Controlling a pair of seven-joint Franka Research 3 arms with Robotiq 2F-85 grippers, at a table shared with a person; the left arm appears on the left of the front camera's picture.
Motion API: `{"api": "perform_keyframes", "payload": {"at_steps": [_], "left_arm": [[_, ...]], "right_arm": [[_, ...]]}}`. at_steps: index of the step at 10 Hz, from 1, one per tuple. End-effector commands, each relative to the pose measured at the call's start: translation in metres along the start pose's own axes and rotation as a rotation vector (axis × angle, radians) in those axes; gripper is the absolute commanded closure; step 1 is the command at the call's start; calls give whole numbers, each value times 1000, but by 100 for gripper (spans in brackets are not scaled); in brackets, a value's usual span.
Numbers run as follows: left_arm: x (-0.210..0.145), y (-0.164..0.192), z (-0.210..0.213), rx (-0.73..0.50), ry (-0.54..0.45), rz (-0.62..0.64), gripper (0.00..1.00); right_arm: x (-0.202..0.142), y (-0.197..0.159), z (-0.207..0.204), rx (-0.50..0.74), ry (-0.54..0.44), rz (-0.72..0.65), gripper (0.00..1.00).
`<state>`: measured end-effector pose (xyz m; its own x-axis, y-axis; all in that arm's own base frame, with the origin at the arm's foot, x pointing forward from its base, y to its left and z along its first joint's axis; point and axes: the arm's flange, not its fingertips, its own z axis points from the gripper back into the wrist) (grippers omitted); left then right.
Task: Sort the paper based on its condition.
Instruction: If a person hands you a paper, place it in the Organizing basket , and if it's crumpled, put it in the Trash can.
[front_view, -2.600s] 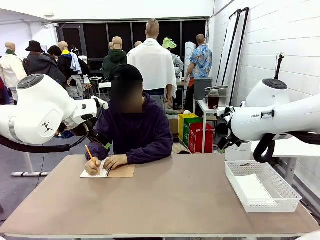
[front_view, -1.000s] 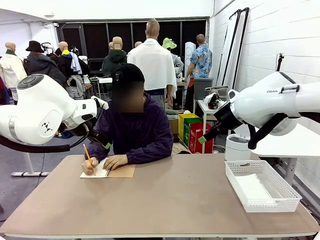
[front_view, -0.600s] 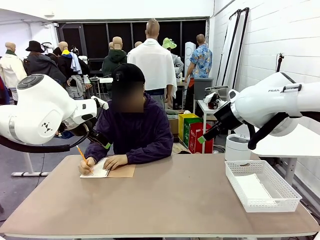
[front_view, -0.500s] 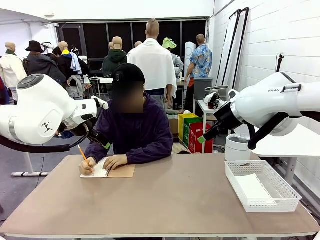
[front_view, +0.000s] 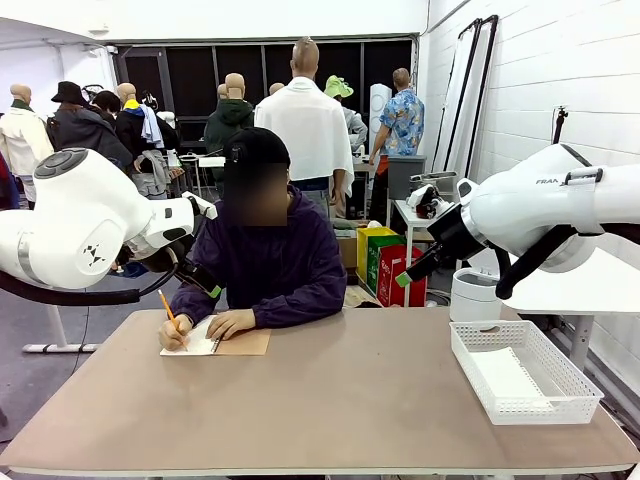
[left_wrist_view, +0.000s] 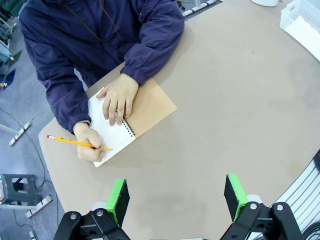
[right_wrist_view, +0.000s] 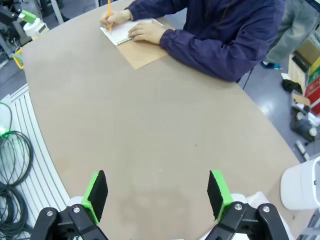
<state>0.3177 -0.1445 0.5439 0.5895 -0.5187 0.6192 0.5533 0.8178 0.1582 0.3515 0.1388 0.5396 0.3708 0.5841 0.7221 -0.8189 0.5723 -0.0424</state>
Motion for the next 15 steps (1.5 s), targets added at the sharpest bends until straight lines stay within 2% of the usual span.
{"api": "perform_keyframes", "payload": {"at_steps": [1, 15], "left_arm": [[-1, 1, 0, -7, 1, -7, 0], [-1, 1, 0, -7, 1, -7, 0]], "right_arm": [[-1, -1, -1, 0, 5, 4, 0], [-1, -1, -1, 0, 5, 4, 0]]}}
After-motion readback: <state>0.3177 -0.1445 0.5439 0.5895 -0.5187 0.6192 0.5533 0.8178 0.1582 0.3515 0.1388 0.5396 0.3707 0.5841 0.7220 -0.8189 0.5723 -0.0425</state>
